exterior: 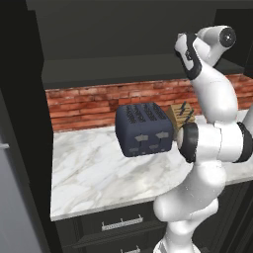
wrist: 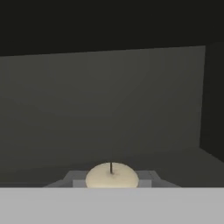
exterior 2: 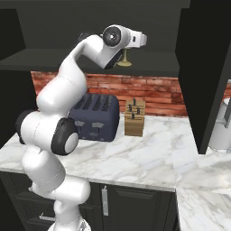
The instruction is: Get the candle and the liquor from the cabinet and move them to the dining counter.
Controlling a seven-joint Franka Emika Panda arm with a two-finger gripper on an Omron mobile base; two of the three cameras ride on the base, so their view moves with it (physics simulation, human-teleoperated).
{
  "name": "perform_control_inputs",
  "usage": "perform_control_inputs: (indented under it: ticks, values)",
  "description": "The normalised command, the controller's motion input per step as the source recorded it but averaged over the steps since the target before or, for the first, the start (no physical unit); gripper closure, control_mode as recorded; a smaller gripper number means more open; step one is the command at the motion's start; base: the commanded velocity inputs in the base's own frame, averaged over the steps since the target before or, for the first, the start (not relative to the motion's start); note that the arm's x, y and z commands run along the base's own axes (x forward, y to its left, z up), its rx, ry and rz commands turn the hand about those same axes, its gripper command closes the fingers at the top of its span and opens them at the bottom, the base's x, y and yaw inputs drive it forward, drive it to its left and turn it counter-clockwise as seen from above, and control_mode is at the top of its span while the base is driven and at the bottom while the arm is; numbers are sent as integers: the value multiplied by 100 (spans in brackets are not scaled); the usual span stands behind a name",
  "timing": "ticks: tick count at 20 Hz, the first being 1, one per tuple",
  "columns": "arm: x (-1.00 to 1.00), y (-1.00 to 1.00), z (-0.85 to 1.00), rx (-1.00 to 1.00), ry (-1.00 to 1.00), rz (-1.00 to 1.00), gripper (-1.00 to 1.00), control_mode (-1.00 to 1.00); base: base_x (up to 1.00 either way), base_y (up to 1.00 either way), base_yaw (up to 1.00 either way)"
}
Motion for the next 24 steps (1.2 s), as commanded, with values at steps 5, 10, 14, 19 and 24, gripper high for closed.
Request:
perform_control_inputs:
  ticks: [5, 10, 14, 19, 24]
  values:
    - [-100, 5, -1, -2, 1, 0, 100, -100, 0, 0, 0]
    - [-100, 22, -6, -4, 0, 0, 100, -100, 0, 0, 0]
    - [-100, 49, -5, -6, 0, 0, 100, -100, 0, 0, 0]
    - [-94, 55, 0, -5, 2, 0, 100, -100, 0, 0, 0]
    - [-82, 34, 0, -2, 10, 0, 100, -100, 0, 0, 0]
